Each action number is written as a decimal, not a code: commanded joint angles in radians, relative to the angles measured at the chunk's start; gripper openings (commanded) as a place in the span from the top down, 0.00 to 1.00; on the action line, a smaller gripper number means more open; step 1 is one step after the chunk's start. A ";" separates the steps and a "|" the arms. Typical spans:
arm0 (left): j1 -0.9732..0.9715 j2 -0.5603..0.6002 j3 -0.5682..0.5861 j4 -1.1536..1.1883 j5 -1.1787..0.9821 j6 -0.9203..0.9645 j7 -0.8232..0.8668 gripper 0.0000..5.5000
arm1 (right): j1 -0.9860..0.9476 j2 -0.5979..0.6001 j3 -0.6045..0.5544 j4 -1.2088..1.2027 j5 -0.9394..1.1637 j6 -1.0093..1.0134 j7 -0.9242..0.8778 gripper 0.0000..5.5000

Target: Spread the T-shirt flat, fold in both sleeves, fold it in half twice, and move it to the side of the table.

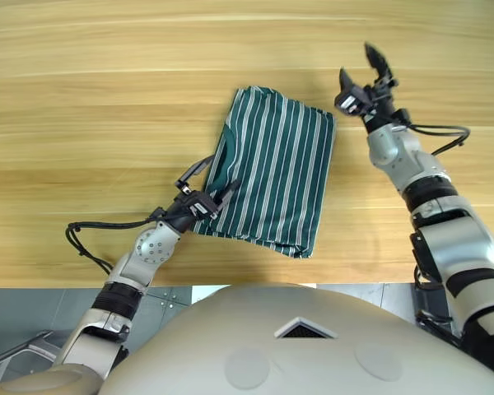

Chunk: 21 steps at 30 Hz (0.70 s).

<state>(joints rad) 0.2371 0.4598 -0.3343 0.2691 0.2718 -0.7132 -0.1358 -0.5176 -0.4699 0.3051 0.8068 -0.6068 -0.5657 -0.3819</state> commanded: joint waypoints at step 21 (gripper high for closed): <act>0.029 -0.009 0.004 0.116 0.032 0.048 -0.025 0.34 | -0.043 0.104 0.198 0.299 -0.113 0.106 0.120 0.44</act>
<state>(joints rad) 0.2176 0.4369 -0.3271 0.3084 0.2704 -0.7189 -0.1443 -0.5768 -0.3594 0.4973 1.0608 -0.7212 -0.4852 -0.2754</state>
